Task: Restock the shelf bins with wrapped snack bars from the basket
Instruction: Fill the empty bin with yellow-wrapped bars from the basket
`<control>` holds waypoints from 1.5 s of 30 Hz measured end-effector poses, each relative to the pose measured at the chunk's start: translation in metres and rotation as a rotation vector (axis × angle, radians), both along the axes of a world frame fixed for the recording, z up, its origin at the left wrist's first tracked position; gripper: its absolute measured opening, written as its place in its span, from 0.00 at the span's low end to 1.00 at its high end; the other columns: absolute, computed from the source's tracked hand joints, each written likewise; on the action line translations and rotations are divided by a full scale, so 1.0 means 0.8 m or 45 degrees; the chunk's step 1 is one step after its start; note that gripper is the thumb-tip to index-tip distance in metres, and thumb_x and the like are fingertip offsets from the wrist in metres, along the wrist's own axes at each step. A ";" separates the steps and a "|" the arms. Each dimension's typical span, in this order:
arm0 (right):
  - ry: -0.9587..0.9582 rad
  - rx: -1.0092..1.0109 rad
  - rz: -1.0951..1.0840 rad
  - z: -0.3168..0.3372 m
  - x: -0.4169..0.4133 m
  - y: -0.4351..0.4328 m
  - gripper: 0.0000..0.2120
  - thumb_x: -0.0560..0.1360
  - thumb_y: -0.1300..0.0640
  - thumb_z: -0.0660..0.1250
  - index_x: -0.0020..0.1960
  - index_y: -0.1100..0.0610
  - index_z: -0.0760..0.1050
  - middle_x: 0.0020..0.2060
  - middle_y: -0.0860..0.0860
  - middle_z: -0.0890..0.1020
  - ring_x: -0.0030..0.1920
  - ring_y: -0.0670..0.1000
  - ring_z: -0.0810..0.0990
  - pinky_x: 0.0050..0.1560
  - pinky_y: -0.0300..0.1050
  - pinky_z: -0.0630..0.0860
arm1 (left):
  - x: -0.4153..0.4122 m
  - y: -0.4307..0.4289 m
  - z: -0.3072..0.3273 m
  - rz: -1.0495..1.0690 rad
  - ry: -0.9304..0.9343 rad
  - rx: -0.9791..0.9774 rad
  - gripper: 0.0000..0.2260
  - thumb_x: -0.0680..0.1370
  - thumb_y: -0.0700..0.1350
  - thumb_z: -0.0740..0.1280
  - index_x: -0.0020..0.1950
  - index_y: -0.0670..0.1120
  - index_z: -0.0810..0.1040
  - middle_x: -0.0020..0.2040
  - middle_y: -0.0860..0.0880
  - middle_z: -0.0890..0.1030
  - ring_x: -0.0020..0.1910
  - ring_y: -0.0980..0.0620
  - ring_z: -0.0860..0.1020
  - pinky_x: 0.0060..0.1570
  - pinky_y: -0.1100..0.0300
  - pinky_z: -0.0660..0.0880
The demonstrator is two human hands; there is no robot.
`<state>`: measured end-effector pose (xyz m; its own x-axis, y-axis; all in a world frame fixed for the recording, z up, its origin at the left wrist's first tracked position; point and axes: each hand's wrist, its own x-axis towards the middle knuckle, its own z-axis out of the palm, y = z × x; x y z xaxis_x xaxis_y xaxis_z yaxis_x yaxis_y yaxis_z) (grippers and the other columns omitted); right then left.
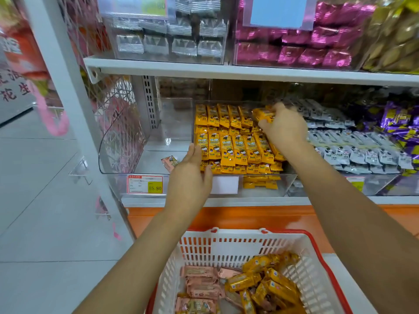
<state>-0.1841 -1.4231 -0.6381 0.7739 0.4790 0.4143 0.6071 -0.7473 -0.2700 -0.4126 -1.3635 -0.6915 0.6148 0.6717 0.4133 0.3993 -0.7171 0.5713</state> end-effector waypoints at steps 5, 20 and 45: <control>-0.068 -0.175 -0.064 -0.009 0.038 0.049 0.18 0.80 0.48 0.59 0.51 0.62 0.78 0.43 0.57 0.79 0.42 0.58 0.78 0.37 0.45 0.70 | 0.006 0.001 -0.004 0.031 0.057 0.004 0.26 0.80 0.46 0.60 0.77 0.45 0.57 0.76 0.44 0.61 0.53 0.42 0.80 0.61 0.51 0.70; 0.208 -0.211 0.261 -0.032 0.058 0.076 0.26 0.83 0.44 0.42 0.72 0.58 0.63 0.73 0.62 0.63 0.74 0.62 0.58 0.74 0.57 0.53 | 0.006 0.017 -0.022 -0.028 -0.094 0.041 0.26 0.79 0.41 0.61 0.76 0.43 0.60 0.60 0.34 0.77 0.53 0.39 0.78 0.53 0.51 0.73; 0.855 -0.989 0.172 -0.414 -0.077 -0.227 0.27 0.76 0.59 0.66 0.72 0.62 0.61 0.66 0.58 0.71 0.64 0.56 0.73 0.55 0.45 0.74 | -0.116 -0.020 -0.157 -0.263 1.669 -0.173 0.15 0.82 0.49 0.57 0.62 0.40 0.71 0.60 0.44 0.75 0.59 0.47 0.74 0.54 0.58 0.72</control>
